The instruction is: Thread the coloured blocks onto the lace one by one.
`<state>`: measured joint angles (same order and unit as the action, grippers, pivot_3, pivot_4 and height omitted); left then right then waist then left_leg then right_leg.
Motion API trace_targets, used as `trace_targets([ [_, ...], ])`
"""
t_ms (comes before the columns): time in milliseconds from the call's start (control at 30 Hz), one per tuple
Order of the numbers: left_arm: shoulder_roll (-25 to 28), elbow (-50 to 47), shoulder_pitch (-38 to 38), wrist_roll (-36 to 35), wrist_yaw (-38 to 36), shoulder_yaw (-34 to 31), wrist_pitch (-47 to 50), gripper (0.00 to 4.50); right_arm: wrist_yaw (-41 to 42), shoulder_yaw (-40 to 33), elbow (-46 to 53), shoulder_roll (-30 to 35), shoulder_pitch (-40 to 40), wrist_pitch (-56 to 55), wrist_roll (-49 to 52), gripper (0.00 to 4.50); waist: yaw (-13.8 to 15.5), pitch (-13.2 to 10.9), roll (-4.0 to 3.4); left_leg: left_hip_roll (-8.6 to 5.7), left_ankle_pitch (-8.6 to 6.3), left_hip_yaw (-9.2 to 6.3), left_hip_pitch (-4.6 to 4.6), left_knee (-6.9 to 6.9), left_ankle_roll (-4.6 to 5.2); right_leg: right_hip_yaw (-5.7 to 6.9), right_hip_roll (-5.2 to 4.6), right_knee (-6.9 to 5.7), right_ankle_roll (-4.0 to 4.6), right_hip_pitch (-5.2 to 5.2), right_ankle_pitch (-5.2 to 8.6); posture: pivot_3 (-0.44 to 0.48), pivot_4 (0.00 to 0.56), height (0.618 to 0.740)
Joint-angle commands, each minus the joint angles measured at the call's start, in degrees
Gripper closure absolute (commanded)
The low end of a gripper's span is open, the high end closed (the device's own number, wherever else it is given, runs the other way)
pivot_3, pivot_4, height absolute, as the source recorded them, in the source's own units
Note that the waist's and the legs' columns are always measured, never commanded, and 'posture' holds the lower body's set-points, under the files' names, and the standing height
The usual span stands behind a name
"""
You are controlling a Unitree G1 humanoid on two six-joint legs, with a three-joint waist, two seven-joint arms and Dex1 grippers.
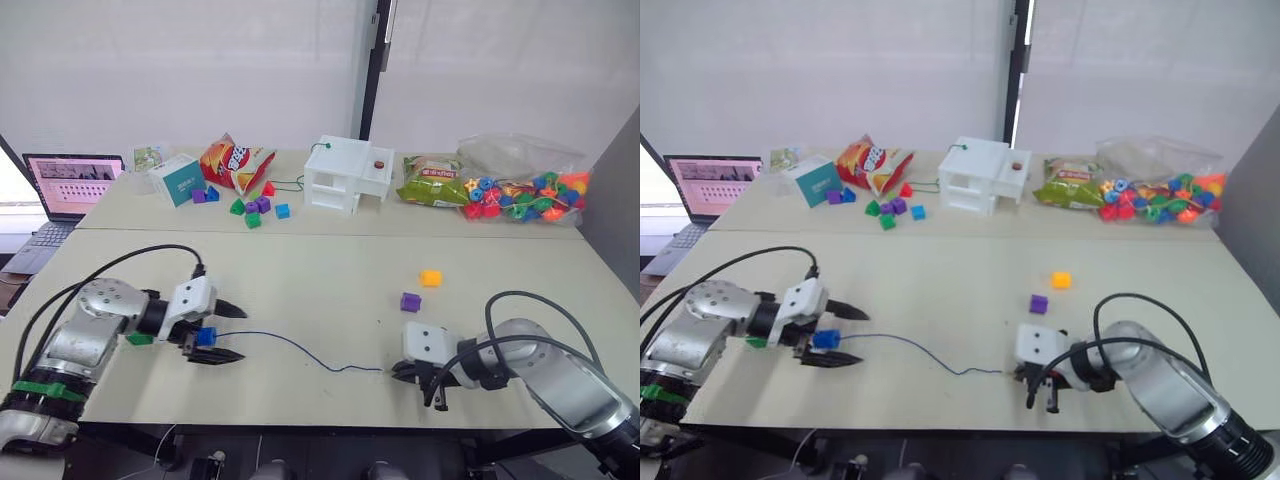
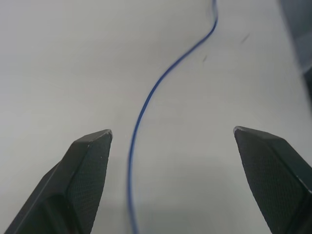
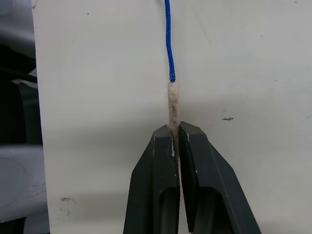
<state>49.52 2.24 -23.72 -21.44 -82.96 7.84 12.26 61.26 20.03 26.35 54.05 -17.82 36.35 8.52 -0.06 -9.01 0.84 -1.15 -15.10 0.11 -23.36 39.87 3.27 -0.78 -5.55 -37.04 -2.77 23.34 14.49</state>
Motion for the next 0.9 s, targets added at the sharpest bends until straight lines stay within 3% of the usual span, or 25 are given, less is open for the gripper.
trace_targets([
  [33, -7.6, -10.4, 1.3, -2.8, 5.5, 4.3, 5.7, 0.29, 0.1, 1.1, 0.0, -0.7, -2.3, 0.3, -1.5, 4.5, 0.1, 0.0, 0.0, 0.0, 0.0, 0.0, 0.02, 0.0, 0.0, 0.0, 0.0, 0.0, 0.0, -0.02, 0.0, 0.0, 0.15, 0.74],
  [200, -22.1, -7.1, -1.7, 4.0, 15.2, 11.2, 4.3, 0.29, 0.2, 2.5, -0.1, -1.6, -3.9, 1.3, -2.6, 4.5, 0.7, 0.0, 0.04, -0.01, 0.01, -0.01, 0.08, 0.02, -0.01, -0.02, 0.06, -0.01, 0.01, -0.07, 0.0, 0.0, 0.15, 0.74],
  [300, -26.7, -2.5, -3.5, 8.0, 17.2, 13.9, 0.9, 0.29, 0.2, 2.6, 0.3, -2.1, -4.5, 2.4, -2.6, 4.5, 0.7, 0.0, 0.05, -0.05, 0.02, -0.02, 0.08, 0.11, -0.01, -0.01, 0.08, 0.0, 0.0, -0.14, -0.01, 0.0, 0.15, 0.74],
  [533, -28.5, 3.4, -6.0, 13.9, 17.3, 17.6, -3.0, 0.29, 0.0, 2.5, 1.4, -2.4, -4.4, 4.0, -2.7, 4.5, 0.7, 0.0, 0.04, -0.03, 0.02, -0.02, 0.08, 0.03, -0.02, -0.05, 0.11, 0.03, 0.01, -0.07, -0.01, 0.0, 0.15, 0.74],
  [900, -32.2, 3.5, -6.4, 14.8, 18.3, 17.9, -1.9, 0.29, -0.1, 2.2, 2.6, -2.1, -3.8, 5.5, -2.4, 4.5, 0.7, 0.0, 0.04, -0.07, 0.02, -0.04, 0.06, 0.04, -0.02, -0.03, 0.05, 0.05, 0.0, -0.09, -0.01, 0.0, 0.15, 0.74],
])
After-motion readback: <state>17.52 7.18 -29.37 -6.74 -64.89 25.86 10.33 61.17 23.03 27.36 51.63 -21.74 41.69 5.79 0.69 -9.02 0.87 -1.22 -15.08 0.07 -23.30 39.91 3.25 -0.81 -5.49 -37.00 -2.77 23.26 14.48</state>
